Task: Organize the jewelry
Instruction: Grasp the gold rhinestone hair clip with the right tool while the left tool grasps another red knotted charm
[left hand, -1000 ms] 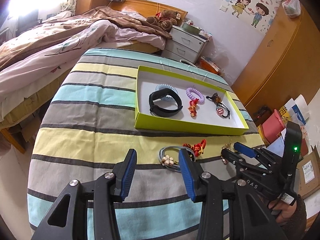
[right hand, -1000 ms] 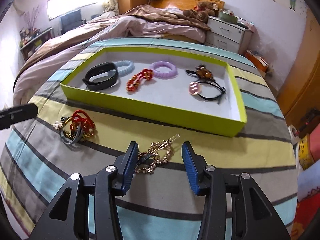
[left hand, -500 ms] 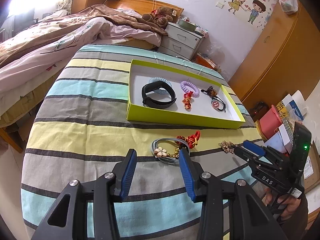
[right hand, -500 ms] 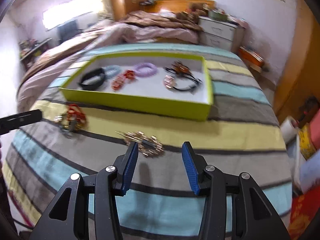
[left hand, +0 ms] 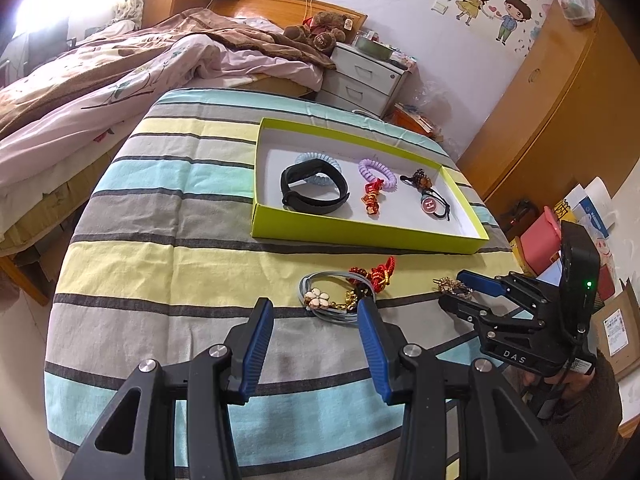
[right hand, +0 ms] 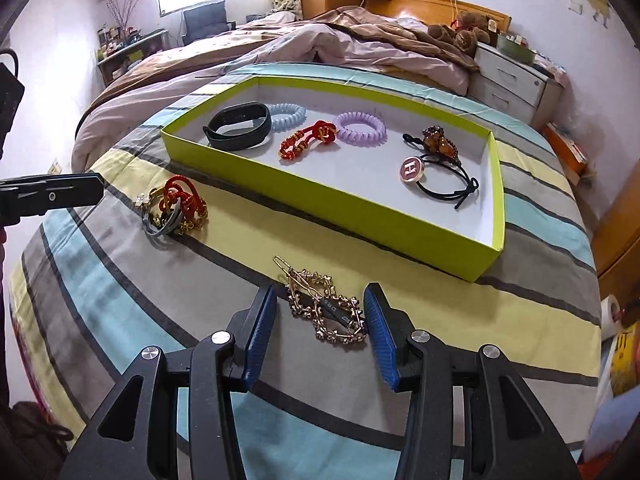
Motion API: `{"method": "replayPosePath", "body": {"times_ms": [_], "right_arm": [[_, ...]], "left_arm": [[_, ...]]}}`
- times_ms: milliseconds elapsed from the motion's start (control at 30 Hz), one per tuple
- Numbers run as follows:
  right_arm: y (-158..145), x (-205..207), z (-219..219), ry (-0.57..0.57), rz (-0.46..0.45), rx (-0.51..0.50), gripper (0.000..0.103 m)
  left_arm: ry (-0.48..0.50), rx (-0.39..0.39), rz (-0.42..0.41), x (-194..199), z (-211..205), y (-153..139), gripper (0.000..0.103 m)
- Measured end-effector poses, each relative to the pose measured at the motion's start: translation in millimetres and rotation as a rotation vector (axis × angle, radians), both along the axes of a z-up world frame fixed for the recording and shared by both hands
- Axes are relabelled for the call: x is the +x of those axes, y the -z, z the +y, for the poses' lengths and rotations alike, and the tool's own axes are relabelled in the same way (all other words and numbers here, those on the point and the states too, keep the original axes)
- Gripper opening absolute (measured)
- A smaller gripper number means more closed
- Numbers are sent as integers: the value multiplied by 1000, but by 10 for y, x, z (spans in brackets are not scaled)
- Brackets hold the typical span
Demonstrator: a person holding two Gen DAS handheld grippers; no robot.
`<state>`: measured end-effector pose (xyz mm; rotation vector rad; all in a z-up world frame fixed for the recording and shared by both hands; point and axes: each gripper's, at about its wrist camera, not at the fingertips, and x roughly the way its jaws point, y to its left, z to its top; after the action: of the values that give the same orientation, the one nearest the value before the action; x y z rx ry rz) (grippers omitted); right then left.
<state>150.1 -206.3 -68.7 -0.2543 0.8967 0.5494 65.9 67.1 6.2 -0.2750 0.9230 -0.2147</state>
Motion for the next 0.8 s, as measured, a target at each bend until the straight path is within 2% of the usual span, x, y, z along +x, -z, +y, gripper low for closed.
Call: {"method": "replayPosePath", "body": {"times_ms": [167, 233, 600, 800], "right_arm": [[-10, -22, -18, 20, -7, -4, 46], [-22, -32, -30, 34, -18, -12, 37], [-81, -82, -125, 60, -36, 24, 37], [-122, -103, -167, 73, -51, 47, 37]], "left_arm": [[10, 7, -5, 2, -55, -32, 43], [17, 11, -4, 10, -90, -34, 43], [91, 33, -7, 176, -380, -36, 43], [126, 81, 7, 319, -591, 6, 43]]}}
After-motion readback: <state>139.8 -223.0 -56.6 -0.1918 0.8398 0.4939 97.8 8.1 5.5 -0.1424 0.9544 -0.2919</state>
